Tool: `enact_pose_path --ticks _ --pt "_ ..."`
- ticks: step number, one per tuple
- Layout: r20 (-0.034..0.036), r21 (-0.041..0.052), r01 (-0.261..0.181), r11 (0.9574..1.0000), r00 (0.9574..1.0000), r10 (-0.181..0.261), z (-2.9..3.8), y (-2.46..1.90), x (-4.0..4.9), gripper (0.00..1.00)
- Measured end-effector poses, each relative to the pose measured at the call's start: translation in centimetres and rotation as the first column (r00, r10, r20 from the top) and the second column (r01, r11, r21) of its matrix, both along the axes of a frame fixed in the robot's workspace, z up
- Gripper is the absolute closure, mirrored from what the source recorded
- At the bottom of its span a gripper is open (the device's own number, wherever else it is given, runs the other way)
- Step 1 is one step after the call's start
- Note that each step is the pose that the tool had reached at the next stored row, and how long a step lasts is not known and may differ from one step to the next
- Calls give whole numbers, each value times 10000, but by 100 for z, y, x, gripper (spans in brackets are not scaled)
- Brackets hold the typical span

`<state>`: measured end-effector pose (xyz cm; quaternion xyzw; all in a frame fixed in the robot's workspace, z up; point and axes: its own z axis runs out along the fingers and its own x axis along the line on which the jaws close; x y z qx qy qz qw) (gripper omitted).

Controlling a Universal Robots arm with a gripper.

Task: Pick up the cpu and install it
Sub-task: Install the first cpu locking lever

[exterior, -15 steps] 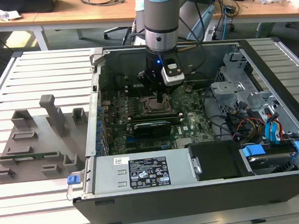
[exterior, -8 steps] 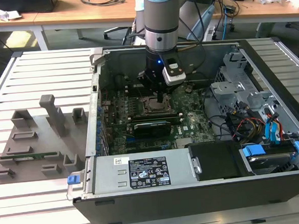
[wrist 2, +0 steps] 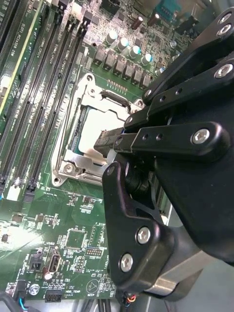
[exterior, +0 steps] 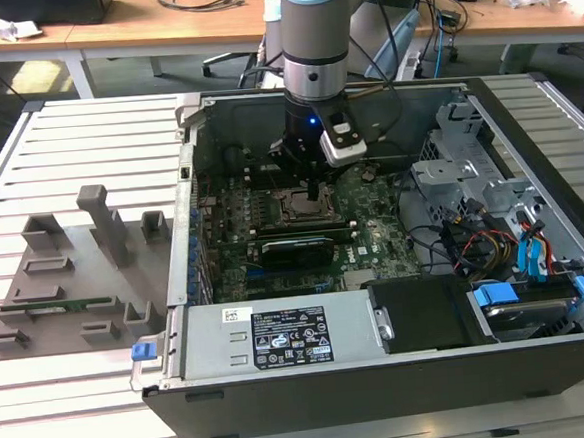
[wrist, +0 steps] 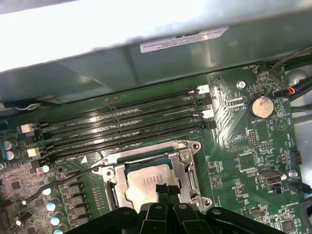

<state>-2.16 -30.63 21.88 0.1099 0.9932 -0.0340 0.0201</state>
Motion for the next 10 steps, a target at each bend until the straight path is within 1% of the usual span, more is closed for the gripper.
enact_pose_path --ticks 10 --pt "0 0 -549 9985 9985 549 0 0 0 89"
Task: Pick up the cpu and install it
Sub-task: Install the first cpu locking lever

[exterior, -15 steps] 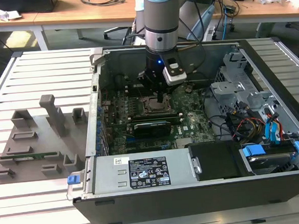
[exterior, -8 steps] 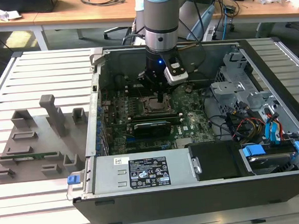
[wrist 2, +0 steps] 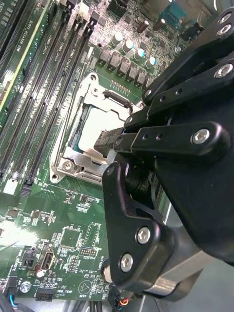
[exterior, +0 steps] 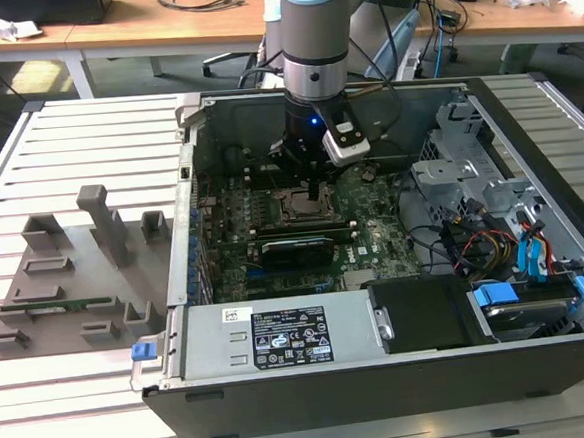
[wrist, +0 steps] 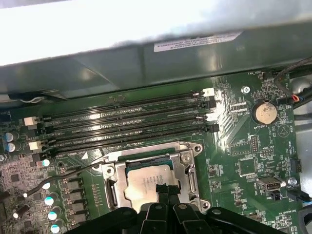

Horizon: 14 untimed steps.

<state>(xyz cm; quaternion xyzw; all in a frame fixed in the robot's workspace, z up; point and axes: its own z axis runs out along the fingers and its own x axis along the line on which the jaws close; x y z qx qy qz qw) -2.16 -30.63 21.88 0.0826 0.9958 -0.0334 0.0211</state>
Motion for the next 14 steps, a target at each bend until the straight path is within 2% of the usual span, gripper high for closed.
enact_pose_path --ticks 5,8,9,11,12,13,14 --pt "0 0 -293 9996 9996 293 0 0 0 89" --pt "0 0 -1154 9933 9933 1154 0 0 0 89" --pt "1 7 -1223 9925 9925 1223 0 0 0 89" --pt "63 481 -1288 9905 9917 1287 0 -1 -2 89" --pt "77 591 -1288 9899 9917 1286 0 -1 -2 89" --pt "84 652 -1288 9895 9917 1285 2 -5 -3 89" --pt "85 652 -1286 9896 9917 1283 8 -7 -4 89"
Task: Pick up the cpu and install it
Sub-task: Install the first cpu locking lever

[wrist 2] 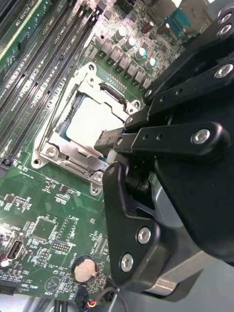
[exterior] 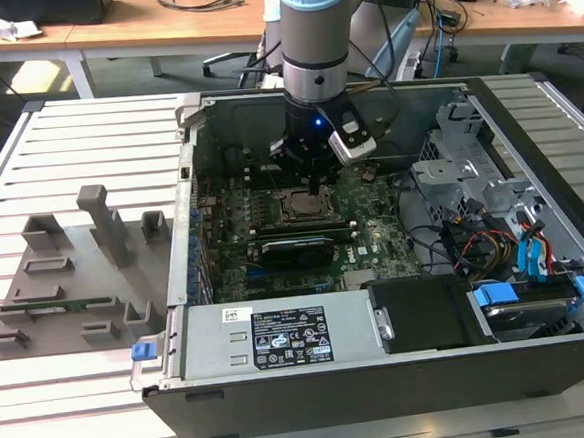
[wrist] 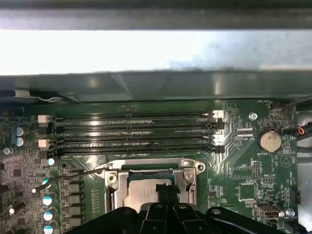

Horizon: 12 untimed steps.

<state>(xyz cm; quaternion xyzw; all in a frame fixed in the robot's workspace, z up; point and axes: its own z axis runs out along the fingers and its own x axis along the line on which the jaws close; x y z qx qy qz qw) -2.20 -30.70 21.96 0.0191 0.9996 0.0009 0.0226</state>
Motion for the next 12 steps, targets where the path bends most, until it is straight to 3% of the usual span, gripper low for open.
enact_pose_path --ticks 3,4,6,7,11,12 --pt "-10 -4 -58 10000 10000 58 2 -1 1 89" --pt "-127 -5 -71 10000 9999 71 1 -1 3 89" --pt "-485 -2 -85 10000 9988 85 -2 0 12 89" --pt "-515 -3 -94 10000 9986 94 -2 -1 11 89" --pt "-516 -2 -145 9999 9986 145 -2 0 11 89" --pt "-516 -3 -417 9991 9978 416 -2 0 11 89"
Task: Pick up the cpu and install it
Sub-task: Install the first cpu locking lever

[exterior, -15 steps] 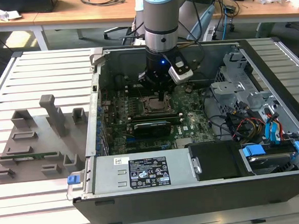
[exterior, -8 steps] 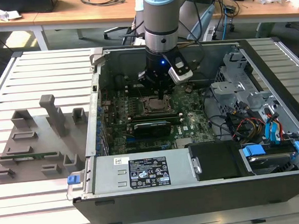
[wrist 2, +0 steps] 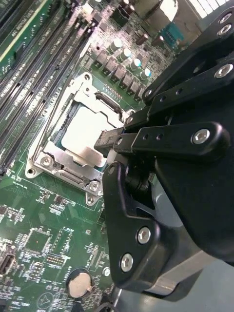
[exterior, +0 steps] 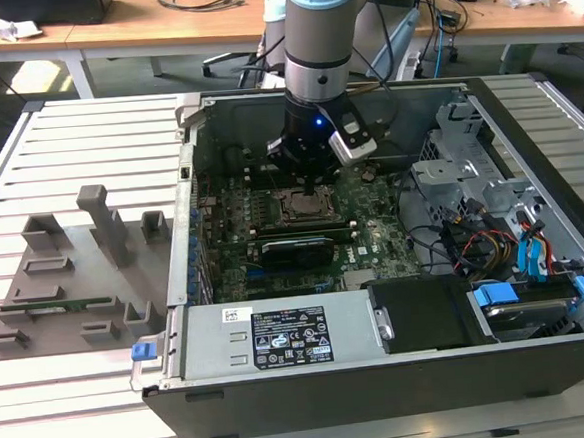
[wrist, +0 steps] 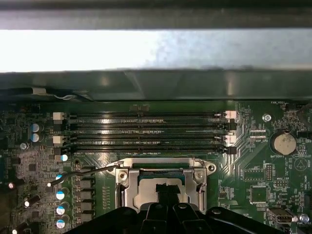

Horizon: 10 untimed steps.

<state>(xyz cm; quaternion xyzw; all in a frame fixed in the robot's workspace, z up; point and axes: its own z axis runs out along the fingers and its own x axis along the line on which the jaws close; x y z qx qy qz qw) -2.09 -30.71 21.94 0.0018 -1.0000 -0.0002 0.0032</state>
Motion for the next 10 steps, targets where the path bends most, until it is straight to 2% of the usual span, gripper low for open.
enact_pose_path --ticks 3,10 --pt "0 0 -435 9991 9991 435 0 0 0 89" --pt "0 0 -445 9990 9990 445 0 0 0 89"
